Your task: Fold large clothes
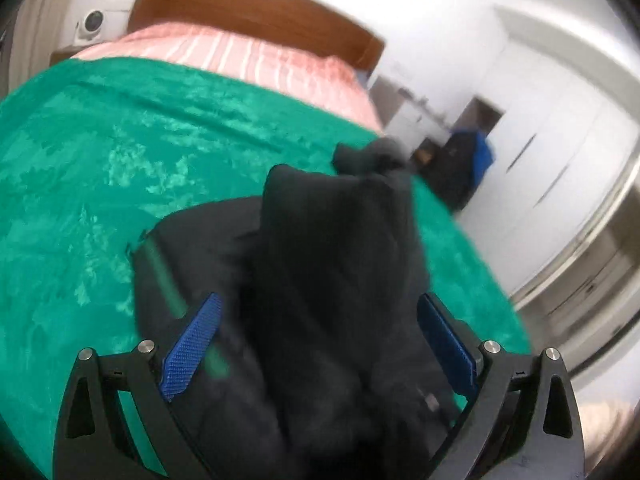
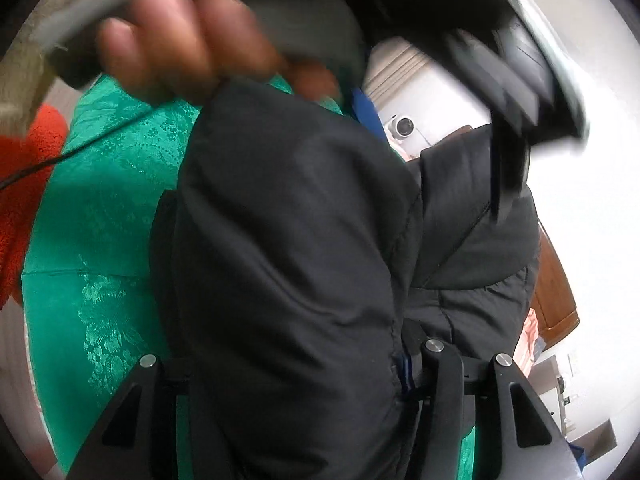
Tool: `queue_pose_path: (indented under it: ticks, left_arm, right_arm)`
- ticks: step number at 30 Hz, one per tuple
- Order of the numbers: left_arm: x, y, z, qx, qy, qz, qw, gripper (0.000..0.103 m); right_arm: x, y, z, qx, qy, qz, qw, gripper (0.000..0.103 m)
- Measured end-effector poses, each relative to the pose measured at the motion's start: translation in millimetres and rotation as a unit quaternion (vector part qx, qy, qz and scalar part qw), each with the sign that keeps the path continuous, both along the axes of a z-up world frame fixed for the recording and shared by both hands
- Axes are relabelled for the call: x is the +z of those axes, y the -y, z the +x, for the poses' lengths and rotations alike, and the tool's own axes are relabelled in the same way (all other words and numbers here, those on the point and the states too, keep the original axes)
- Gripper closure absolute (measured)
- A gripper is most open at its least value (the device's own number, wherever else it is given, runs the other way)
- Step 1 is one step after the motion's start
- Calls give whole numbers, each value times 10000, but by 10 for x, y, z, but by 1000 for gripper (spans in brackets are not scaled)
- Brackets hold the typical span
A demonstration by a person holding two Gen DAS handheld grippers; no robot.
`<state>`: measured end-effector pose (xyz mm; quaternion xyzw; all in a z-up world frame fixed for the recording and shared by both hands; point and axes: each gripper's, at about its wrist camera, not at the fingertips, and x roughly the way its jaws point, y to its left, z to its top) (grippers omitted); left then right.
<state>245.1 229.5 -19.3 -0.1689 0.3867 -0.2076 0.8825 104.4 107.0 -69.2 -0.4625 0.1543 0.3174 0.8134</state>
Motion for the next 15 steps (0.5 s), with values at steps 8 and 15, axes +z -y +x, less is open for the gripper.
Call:
queue_pose_path:
  ticks: [8, 15]
  left_arm:
    - [-277, -306, 74, 271, -507, -536, 9969, 73]
    - [-677, -755, 25, 753, -789, -746, 9912, 65]
  right_arm:
    - [519, 311, -318, 61, -1527, 1743, 9728, 20]
    - [1313, 668, 562, -961, -2170, 3494, 9064, 13]
